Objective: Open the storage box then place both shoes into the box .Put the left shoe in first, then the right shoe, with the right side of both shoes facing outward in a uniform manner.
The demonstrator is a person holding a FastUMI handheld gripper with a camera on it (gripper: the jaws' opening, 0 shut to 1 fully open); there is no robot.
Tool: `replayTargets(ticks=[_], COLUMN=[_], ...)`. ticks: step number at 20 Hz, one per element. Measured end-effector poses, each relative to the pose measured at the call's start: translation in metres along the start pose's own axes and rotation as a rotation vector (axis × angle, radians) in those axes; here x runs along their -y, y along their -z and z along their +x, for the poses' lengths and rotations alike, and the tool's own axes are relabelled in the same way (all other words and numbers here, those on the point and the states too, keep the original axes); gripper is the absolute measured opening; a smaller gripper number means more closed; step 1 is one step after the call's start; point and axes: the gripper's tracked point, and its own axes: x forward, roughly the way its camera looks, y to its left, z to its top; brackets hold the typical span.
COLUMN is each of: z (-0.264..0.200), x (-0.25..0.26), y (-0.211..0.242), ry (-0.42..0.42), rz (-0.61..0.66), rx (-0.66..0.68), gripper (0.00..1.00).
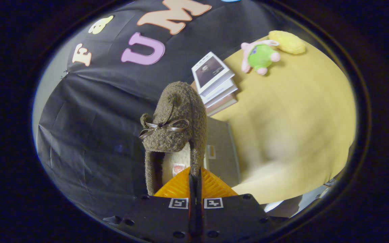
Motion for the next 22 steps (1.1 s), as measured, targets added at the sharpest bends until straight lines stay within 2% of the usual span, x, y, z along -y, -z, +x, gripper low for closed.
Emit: replayTargets(ticks=[2,8,14,20,22], z=[0.023,0.086,0.111,0.124,0.123], x=[-0.014,-0.010,0.022,0.022,0.011], y=[0.014,0.048,0.053,0.055,0.059], ry=[0.010,0.147,0.314,0.311,0.275], rz=[-0.027,-0.079,-0.162,-0.182,-0.196], rx=[-0.045,-0.108,-0.088,-0.069,-0.066], gripper=[0.03,0.03,0.03,0.04,0.24])
